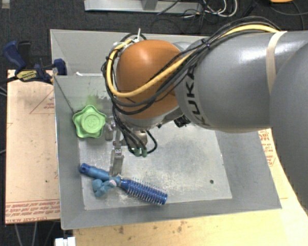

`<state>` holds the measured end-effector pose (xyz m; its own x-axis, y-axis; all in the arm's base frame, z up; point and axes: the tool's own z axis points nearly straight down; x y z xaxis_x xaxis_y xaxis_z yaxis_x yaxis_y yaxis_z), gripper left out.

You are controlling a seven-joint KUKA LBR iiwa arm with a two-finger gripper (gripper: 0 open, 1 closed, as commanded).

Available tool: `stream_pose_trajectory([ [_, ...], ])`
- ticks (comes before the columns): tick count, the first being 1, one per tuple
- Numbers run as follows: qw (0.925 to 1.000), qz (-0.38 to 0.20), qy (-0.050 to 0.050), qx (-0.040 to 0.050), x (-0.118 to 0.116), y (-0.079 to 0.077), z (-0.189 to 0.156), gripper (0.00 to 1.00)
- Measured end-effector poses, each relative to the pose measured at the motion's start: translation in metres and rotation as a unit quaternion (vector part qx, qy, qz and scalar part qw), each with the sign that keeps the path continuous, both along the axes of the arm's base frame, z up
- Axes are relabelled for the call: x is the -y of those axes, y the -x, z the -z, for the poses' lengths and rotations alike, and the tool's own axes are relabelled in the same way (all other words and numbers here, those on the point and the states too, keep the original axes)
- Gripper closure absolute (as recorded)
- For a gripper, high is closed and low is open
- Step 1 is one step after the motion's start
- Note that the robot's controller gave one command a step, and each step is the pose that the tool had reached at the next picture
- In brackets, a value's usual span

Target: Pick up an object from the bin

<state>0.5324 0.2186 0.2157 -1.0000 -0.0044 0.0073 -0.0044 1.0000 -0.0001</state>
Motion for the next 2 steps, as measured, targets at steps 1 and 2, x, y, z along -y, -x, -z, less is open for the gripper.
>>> stream_pose_trajectory([
  [1, 0.9942, 0.108, 0.002, -0.0002, 0.019, 0.039, 0.150, 0.00],
  [2, 0.9935, 0.114, -0.001, 0.0046, -0.002, 0.050, 0.114, 0.00],
])
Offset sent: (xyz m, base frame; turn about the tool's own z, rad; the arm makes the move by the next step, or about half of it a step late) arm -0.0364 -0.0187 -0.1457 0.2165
